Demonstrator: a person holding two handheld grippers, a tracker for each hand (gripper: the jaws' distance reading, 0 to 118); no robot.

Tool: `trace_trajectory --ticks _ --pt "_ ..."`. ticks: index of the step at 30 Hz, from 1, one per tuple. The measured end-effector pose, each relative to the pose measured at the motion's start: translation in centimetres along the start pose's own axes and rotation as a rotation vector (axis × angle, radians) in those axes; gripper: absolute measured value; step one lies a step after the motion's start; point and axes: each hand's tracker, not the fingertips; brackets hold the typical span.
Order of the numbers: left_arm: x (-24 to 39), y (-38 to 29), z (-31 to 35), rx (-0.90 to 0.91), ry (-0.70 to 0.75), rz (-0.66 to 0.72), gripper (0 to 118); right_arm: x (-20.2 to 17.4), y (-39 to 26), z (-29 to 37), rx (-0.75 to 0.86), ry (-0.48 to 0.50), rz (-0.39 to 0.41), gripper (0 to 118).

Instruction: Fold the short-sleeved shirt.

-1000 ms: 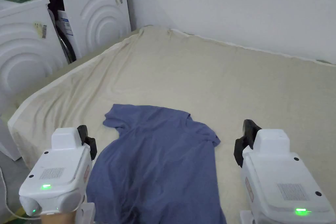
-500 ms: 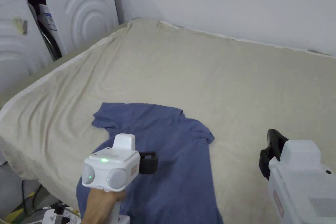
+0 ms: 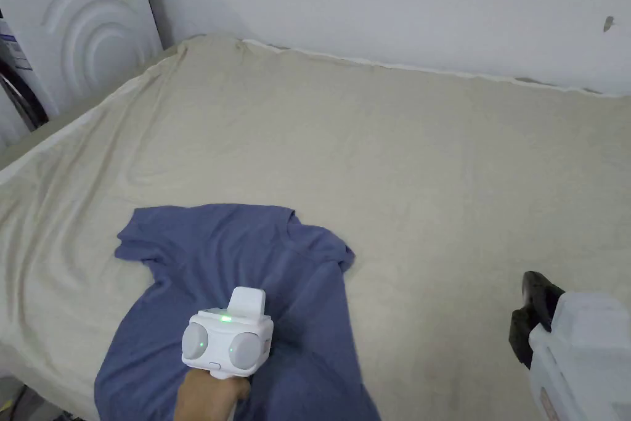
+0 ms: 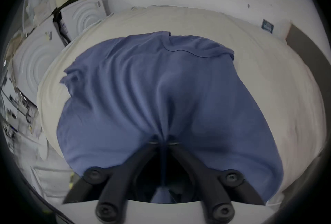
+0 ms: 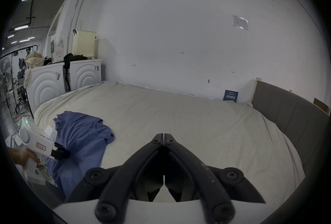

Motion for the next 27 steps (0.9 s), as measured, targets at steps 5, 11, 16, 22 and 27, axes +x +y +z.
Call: trace_trajectory --ticks 5,11,16,22,27 --pt "-2.3 0.9 3.0 0.092 -0.093 0.158 1 1.4 -0.1 1.1 0.006 -0.016 -0.021 2" --pt "-2.2 5.1 12.3 0.303 -0.254 0.226 1 3.9 0.0 2.2 0.025 -0.040 -0.045 2" --pt "1.3 11.9 19.5 0.491 -0.330 0.100 1 6.2 0.1 3.7 0.046 -0.075 -0.073 2" --pt "7.9 19.0 25.6 0.642 -0.441 -0.052 1 9.3 0.1 6.3 0.081 -0.146 -0.095 2" --pt "10.6 20.3 25.5 0.675 -0.545 -0.153 1 12.3 -0.1 8.2 0.097 -0.227 -0.107 2"
